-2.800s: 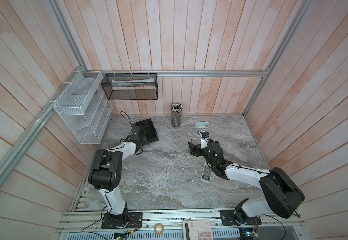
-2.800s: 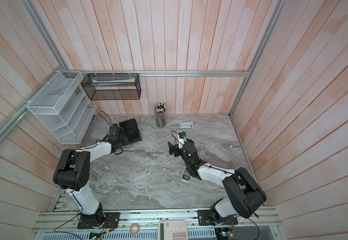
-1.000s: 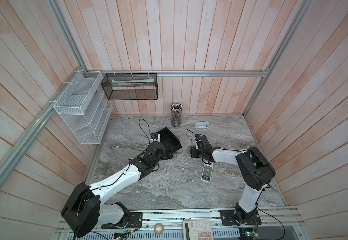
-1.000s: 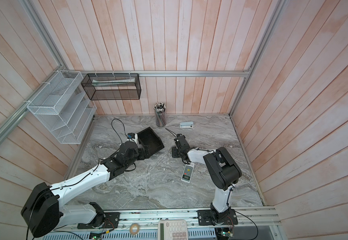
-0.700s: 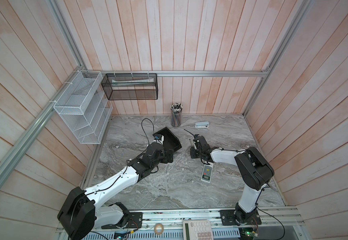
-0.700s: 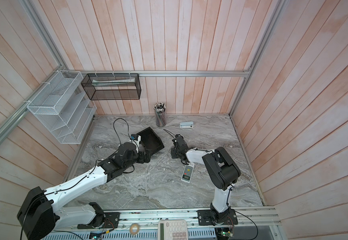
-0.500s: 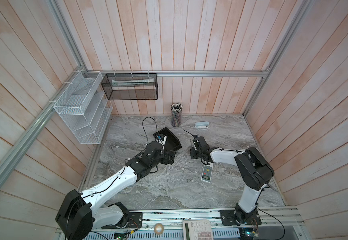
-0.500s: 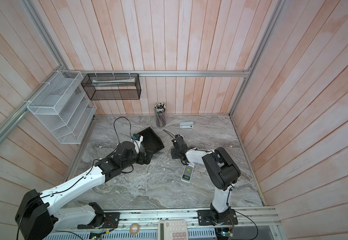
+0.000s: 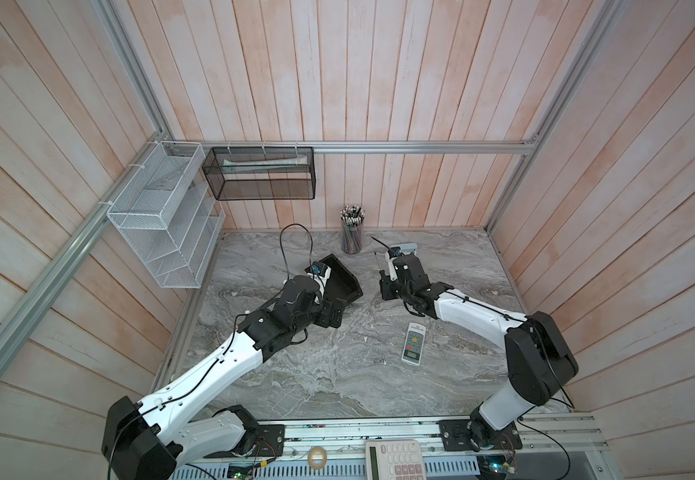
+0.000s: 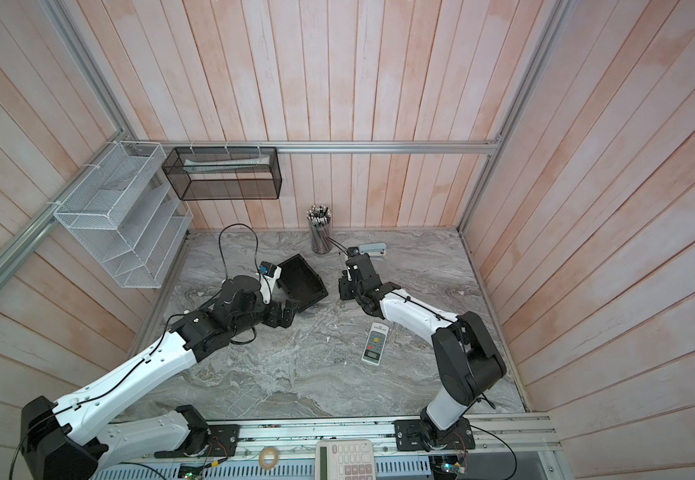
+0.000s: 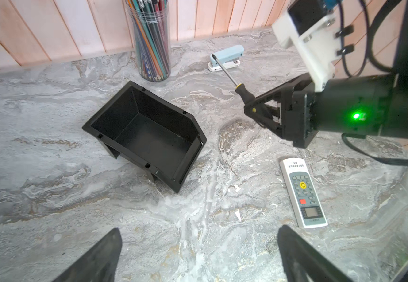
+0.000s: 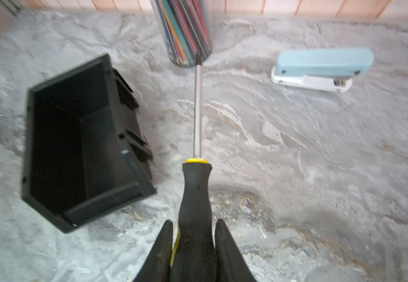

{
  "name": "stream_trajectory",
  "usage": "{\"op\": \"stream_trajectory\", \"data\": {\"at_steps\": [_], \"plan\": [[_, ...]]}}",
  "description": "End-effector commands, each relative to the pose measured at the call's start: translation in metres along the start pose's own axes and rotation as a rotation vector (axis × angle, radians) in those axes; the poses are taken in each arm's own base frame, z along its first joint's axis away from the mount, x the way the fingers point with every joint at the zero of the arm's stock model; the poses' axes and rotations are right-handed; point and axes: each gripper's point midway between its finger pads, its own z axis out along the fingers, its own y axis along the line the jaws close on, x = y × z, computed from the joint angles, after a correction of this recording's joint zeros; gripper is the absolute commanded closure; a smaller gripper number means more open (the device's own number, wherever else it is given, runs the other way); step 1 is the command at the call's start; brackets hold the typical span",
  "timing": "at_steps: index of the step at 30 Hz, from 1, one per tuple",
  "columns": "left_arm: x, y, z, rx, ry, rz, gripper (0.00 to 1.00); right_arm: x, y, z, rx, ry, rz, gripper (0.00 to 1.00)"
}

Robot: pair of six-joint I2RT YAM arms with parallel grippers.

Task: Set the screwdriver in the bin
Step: 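Lift the screwdriver with the right gripper and carry it over the bin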

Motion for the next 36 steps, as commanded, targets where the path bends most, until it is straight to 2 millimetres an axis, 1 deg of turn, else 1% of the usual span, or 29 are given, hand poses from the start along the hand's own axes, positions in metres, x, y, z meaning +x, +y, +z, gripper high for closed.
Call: {"op": "stream_trajectory", "data": {"at_steps": [1, 3, 4, 5, 6, 9, 12, 15, 18, 24, 27, 30, 33, 36], "plan": [[-0.003, 0.018, -0.012, -0.050, -0.022, 0.014, 0.00, -0.031, 0.043, -0.009, -0.162, -0.066, -0.011, 0.98], [0.000, 0.030, -0.013, -0.048, -0.020, -0.032, 0.00, -0.040, 0.065, -0.006, -0.233, -0.075, -0.006, 0.98], [0.002, 0.035, -0.013, -0.047, -0.020, -0.052, 0.00, -0.043, 0.072, -0.004, -0.253, -0.073, -0.003, 0.98], [0.005, 0.040, -0.013, -0.046, -0.018, -0.071, 0.00, -0.039, 0.079, 0.003, -0.265, -0.053, -0.002, 0.98], [0.008, 0.045, -0.013, -0.047, -0.016, -0.097, 0.00, -0.048, 0.090, 0.006, -0.277, -0.059, -0.002, 0.98], [0.017, 0.046, -0.014, -0.023, -0.004, -0.132, 0.00, -0.039, 0.108, 0.023, -0.271, -0.002, -0.002, 0.98], [0.026, 0.049, -0.017, -0.026, -0.004, -0.132, 0.00, -0.024, 0.119, 0.039, -0.257, 0.055, 0.009, 0.98], [0.033, 0.058, -0.019, -0.044, -0.012, -0.146, 0.00, -0.007, 0.121, 0.054, -0.240, 0.100, 0.033, 0.98], [0.035, 0.059, -0.018, -0.024, -0.019, -0.170, 0.00, 0.007, 0.120, 0.066, -0.222, 0.133, 0.068, 0.98], [0.038, 0.067, -0.013, -0.042, -0.002, -0.181, 0.00, 0.026, 0.120, 0.081, -0.195, 0.165, 0.141, 0.98], [0.039, 0.069, -0.012, -0.042, 0.003, -0.184, 0.00, 0.029, 0.117, 0.086, -0.176, 0.163, 0.180, 0.98], [0.039, 0.070, -0.012, -0.042, 0.002, -0.187, 0.00, 0.027, 0.116, 0.089, -0.167, 0.149, 0.221, 0.99], [0.040, 0.071, -0.011, -0.044, 0.007, -0.190, 0.00, 0.024, 0.118, 0.092, -0.174, 0.134, 0.269, 0.98], [0.041, 0.071, -0.010, -0.043, 0.009, -0.191, 0.00, 0.025, 0.121, 0.096, -0.191, 0.130, 0.305, 0.98]]}}
